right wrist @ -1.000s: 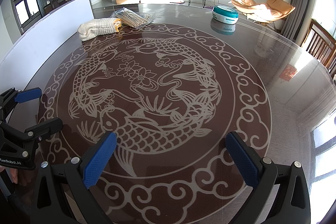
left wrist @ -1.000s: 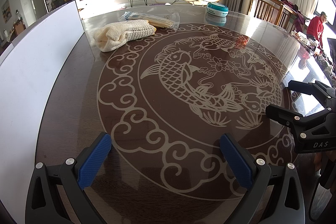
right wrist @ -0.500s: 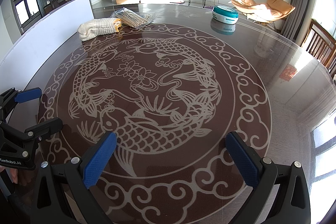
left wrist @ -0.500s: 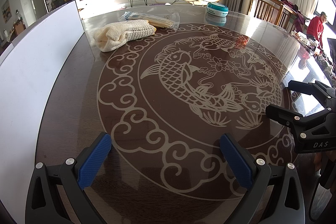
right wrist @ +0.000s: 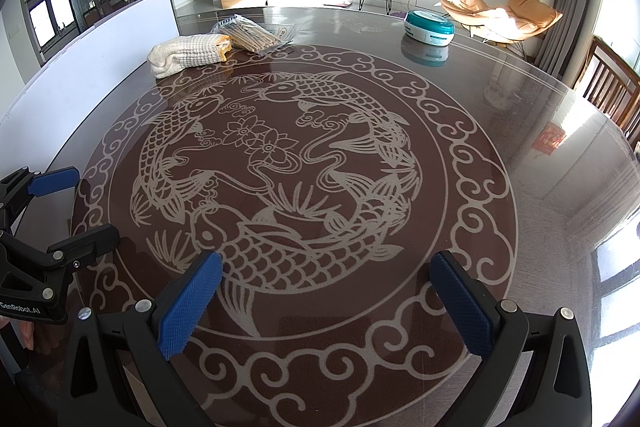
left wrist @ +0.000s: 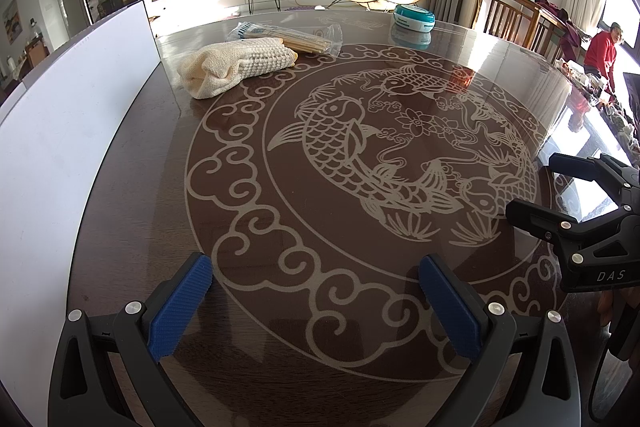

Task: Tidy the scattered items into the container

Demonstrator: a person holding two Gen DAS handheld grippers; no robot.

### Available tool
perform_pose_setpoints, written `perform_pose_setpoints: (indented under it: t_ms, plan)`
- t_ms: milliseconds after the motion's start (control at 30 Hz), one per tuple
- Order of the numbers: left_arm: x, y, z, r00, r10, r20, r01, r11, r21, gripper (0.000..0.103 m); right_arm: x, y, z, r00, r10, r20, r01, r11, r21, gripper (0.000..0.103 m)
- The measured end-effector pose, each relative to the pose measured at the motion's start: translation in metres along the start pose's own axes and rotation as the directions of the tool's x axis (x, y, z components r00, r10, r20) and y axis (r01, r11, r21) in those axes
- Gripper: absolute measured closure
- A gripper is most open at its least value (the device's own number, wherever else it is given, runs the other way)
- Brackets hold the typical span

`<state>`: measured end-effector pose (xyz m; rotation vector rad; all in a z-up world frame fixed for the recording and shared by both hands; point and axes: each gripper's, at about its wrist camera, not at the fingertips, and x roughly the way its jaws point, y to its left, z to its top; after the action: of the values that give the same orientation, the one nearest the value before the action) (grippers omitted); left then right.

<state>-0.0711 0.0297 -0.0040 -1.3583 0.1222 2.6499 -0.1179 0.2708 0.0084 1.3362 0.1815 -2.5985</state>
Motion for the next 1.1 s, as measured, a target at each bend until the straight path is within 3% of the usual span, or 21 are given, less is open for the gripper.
perform_pose_setpoints:
  t_ms: [467,600,733,933,1100]
  plan:
    - [-0.002,0.002,0.0,1.0,-0.008,-0.011,0.008,1.0,0.016,0.0,0.0,0.0,0.0,1.0,0.0,0.0,0.0,1.0,0.0,0.0]
    - [-0.005,0.005,0.012,0.996,-0.061,-0.068,0.065,0.996,0.054,0.0,0.0,0.0,0.0,1.0,0.0,0.0,0.0,1.0,0.0,0.0]
    - [-0.029,0.021,0.051,0.997,-0.077,0.012,0.077,0.997,0.032,0.0,0.0,0.0,0.0,1.0,0.0,0.0,0.0,1.0,0.0,0.0]
    - [-0.02,0.053,0.149,0.998,-0.066,0.015,0.065,0.997,0.028,0.0,0.0,0.0,0.0,1.0,0.0,0.0,0.0,1.0,0.0,0.0]
    - [0.012,0.055,0.196,0.99,-0.139,0.009,0.137,0.985,0.104,0.0,0.0,0.0,0.0,1.0,0.0,0.0,0.0,1.0,0.0,0.0]
